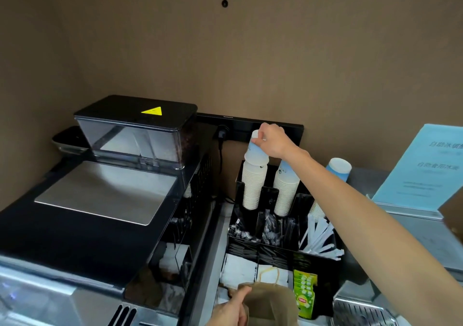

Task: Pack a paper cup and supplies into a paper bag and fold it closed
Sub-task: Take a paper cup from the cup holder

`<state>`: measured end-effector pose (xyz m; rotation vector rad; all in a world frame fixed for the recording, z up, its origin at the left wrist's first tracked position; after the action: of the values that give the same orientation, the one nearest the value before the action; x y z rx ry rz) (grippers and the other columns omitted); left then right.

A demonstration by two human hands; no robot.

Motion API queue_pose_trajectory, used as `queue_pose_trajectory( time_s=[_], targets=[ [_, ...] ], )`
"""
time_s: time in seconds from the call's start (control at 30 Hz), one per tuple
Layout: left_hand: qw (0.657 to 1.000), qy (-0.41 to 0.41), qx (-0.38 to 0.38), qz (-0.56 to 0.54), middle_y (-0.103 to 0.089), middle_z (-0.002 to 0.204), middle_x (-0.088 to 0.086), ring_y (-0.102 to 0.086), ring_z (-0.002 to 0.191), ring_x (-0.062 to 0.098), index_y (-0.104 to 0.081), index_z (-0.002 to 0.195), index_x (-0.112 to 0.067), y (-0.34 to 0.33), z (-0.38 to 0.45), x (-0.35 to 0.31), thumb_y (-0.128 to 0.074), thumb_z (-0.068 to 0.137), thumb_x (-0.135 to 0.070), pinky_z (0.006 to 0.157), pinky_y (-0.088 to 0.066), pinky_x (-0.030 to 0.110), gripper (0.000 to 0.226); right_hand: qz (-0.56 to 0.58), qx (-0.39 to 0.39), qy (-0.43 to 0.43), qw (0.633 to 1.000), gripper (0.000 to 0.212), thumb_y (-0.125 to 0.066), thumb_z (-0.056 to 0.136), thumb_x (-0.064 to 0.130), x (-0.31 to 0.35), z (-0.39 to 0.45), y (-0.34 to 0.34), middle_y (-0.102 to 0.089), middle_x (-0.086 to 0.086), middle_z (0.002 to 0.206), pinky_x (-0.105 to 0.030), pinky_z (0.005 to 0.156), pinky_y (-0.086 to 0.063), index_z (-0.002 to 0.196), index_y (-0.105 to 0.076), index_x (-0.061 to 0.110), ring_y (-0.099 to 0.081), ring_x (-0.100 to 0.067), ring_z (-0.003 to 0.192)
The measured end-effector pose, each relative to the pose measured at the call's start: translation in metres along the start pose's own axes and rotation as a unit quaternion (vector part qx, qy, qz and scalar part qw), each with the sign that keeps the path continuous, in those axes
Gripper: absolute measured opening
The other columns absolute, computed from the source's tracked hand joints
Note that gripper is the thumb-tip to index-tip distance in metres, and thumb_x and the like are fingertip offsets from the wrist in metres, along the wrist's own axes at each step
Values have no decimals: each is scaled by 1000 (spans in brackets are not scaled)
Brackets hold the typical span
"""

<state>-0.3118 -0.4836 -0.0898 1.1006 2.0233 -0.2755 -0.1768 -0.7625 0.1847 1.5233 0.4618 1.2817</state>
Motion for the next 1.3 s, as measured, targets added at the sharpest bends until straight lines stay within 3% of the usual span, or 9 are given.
queue_pose_trajectory(
  time_s=[0.17,0.23,0.3,0.33,0.4,0.6,0.73,1.0,1.3],
  targets=[
    [998,9,25,60,-41,35,-4,-51,49,7,-39,34,-22,3,-28,-26,-54,92,-52,101,-41,27,67,63,-72,18,995,21,-60,92,34,-1,-2,29,-59,-11,115,-33,84,-40,83,-50,18,-50,-29,117],
    [994,45,47,84,-54,45,-5,-45,52,7,-47,41,-30,15,-46,-53,-14,96,-59,121,4,49,70,108,-118,18,987,20,-62,90,34,-1,-13,46,-58,-10,117,-32,81,-39,91,-49,19,-51,-27,113],
    [974,66,57,210,-60,68,-20,-44,56,5,-48,60,-41,20,-54,-59,18,72,-68,44,24,81,72,168,-139,30,975,28,-63,89,34,-3,-31,62,-61,-6,115,-36,83,-48,110,-48,25,-56,-25,108],
    [982,76,35,170,-57,61,-9,-44,49,4,-53,66,-37,20,-51,-55,10,63,-84,95,36,65,79,199,-134,39,970,35,-64,89,33,-3,-44,69,-63,-5,110,-37,83,-53,120,-47,32,-59,-24,105],
    [996,65,47,42,-43,50,-7,-42,45,-1,-66,88,-5,16,-44,-46,-30,59,-95,94,-40,40,101,257,-109,60,958,41,-63,91,29,-3,-70,78,-63,1,100,-36,80,-60,128,-49,39,-63,-19,97],
    [993,-56,60,81,-47,54,-10,-50,60,5,-65,106,-15,21,-51,-38,-60,94,-27,89,-44,30,17,376,-82,9,923,38,-86,68,8,-22,-138,70,-62,-9,98,-45,77,-60,94,-60,17,-67,-25,77],
    [976,-74,89,184,-48,74,-11,-54,76,3,-30,146,-36,22,-51,-47,-74,82,-15,85,-39,16,80,387,-83,-42,917,42,-80,75,17,-35,-172,46,-57,-11,92,-37,69,-42,80,-39,18,-52,-22,77],
    [983,-65,84,152,-53,75,-9,-59,79,9,-33,147,-34,23,-55,-45,-78,71,-15,96,-50,27,91,365,17,25,930,90,-74,81,0,-25,-221,36,-46,7,135,-29,89,-56,135,-26,52,-62,-14,111],
    [970,-104,68,207,-51,80,-7,-57,76,6,-26,151,-32,19,-66,-43,-80,73,-13,66,-42,12,97,337,109,18,935,40,-84,68,0,-25,-274,9,-57,10,127,-42,90,-58,90,-54,13,-64,-14,107]
  ],
)
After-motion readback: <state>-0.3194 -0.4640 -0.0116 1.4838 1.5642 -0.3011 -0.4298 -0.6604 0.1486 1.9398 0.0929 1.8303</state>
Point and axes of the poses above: each hand's wrist, its own z-axis towards the middle knuckle, its own y-axis out of the back of the hand, x = y × z, the point moved 2 cm from there along z, towards the middle knuckle
